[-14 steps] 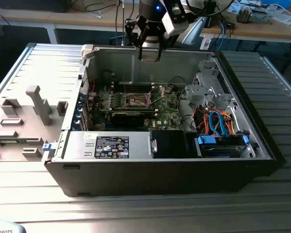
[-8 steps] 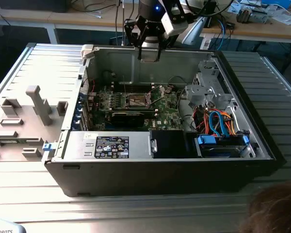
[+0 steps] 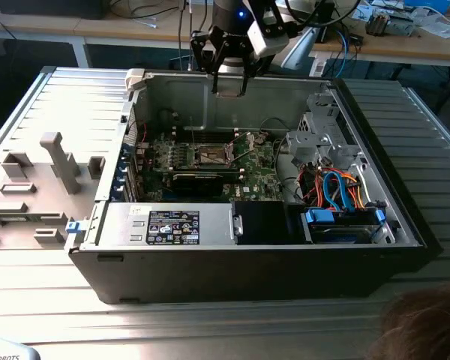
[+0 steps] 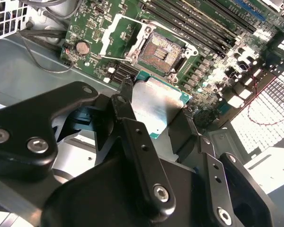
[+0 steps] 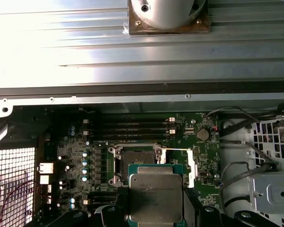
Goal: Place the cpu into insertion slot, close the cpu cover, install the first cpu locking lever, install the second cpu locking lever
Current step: 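Place the cpu into insertion slot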
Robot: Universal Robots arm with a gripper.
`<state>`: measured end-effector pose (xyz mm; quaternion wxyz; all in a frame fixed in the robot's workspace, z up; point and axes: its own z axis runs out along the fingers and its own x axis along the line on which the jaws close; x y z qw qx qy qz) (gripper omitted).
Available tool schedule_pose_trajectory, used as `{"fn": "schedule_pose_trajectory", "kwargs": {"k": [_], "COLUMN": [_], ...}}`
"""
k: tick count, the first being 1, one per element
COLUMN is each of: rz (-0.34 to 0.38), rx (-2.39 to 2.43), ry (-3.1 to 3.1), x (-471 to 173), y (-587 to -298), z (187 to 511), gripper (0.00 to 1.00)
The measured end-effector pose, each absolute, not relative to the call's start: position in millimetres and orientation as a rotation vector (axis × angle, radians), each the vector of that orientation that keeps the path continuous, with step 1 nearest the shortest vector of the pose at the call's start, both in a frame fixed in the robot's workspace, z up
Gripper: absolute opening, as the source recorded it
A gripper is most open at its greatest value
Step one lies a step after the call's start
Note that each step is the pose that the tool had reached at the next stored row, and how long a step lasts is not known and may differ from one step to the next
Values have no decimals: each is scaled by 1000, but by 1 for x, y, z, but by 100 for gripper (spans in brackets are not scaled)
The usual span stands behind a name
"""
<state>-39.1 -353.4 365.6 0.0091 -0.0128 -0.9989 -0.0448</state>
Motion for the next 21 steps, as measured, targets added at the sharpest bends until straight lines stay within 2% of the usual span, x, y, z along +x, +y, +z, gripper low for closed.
{"fn": "schedule_pose_trajectory", "kwargs": {"k": [21], "rz": [-140], "rx": [-40], "ry": [-3120], "x": [-42], "y": [-354], "z": [364], "gripper": [54]}}
